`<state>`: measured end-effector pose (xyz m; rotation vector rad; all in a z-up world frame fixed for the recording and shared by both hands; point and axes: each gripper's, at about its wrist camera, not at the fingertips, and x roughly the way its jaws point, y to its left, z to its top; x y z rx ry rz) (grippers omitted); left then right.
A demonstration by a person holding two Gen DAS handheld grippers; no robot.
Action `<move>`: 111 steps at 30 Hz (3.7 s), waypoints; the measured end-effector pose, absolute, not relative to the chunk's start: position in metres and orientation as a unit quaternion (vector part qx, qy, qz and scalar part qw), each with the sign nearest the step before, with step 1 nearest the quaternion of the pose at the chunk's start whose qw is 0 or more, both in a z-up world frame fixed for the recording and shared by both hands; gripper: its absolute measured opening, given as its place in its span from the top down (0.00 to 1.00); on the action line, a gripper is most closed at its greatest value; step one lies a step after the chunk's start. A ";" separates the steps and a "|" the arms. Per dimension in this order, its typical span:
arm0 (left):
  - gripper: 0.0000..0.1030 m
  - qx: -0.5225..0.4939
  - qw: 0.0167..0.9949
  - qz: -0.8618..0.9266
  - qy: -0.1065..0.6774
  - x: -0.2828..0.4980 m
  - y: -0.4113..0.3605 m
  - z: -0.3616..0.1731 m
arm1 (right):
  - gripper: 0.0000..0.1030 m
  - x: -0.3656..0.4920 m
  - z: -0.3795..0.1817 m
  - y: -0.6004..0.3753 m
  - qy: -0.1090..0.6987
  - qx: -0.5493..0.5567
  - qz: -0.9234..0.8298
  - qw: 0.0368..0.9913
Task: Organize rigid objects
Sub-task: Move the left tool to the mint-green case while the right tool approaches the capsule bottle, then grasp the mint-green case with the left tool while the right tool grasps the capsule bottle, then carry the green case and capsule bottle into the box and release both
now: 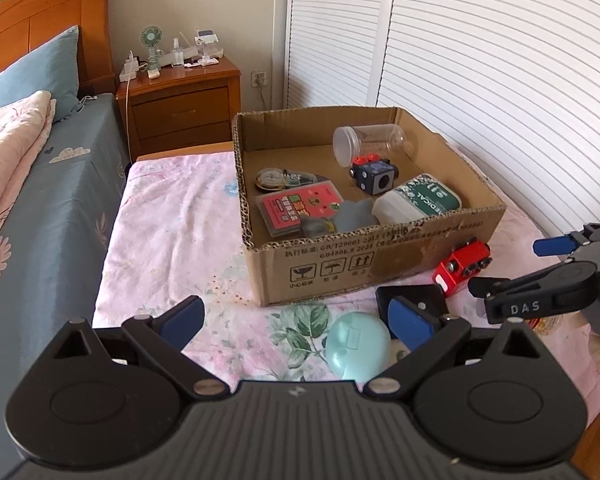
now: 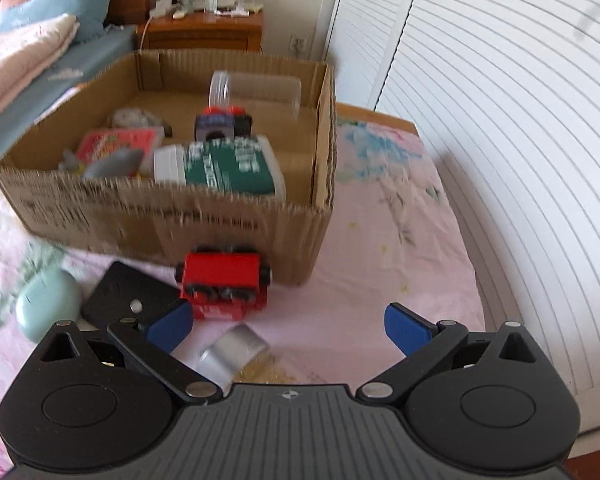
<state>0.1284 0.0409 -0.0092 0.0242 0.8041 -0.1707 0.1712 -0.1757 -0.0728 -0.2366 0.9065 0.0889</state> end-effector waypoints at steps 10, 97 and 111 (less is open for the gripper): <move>0.05 0.029 0.911 -0.097 0.400 0.130 0.033 -0.017 | 0.00 0.143 -0.082 -0.193 0.451 -0.095 0.036 0.887; 0.50 0.090 0.870 -0.202 0.440 0.135 0.010 -0.075 | 0.06 0.131 -0.095 -0.213 0.435 -0.128 0.132 0.881; 0.50 0.105 0.865 -0.227 0.436 0.127 0.014 -0.050 | 0.06 0.123 -0.066 -0.207 0.424 -0.143 0.178 0.876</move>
